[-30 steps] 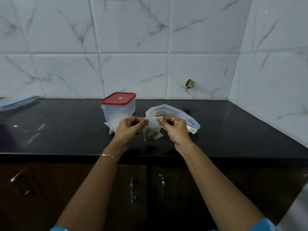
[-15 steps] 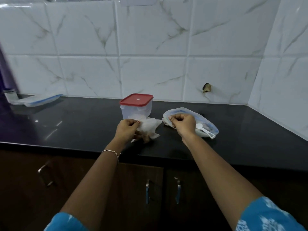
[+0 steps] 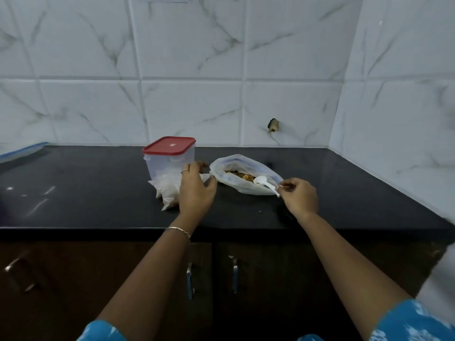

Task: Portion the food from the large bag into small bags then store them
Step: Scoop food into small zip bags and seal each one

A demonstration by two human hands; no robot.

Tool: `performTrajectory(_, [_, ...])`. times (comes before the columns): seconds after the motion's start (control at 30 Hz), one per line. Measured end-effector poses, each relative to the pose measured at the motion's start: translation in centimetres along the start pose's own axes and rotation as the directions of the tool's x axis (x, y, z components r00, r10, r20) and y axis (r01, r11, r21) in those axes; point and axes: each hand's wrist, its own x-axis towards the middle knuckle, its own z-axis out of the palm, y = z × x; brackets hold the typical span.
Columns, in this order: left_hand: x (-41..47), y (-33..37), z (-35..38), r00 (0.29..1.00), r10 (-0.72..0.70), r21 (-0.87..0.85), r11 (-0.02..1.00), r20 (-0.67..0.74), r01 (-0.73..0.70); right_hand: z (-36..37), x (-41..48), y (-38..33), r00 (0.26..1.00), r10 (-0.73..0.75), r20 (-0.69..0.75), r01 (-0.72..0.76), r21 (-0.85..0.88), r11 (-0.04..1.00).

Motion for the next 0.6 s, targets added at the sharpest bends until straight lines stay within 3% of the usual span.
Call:
performTrajectory(0.17, [-0.9,-0.6,3.8,0.954,-0.097,-0.031,0.993,0.284,0.11,0.1,0.4,0.1,0.994,-0.083,0.075,0.093,-0.146,0.985])
performTrajectory(0.33, [-0.6,-1.0,4.6,0.921,-0.14,-0.054,0.984,0.364,0.17,0.3,0.1,0.1,0.979,-0.154,0.132,0.176,-0.183,0.967])
performTrajectory(0.47, [-0.6,-1.1,4.7,0.912,-0.155,-0.048,0.981,0.381,0.186,-0.1,0.2,0.4,0.989,-0.104,0.102,0.099,0.053,0.994])
performTrajectory(0.6, [-0.5,-0.9,4.8,0.909,-0.166,-0.025,0.982,0.382,0.189,-1.2,0.3,1.1,0.999,0.032,0.043,-0.046,0.362,0.931])
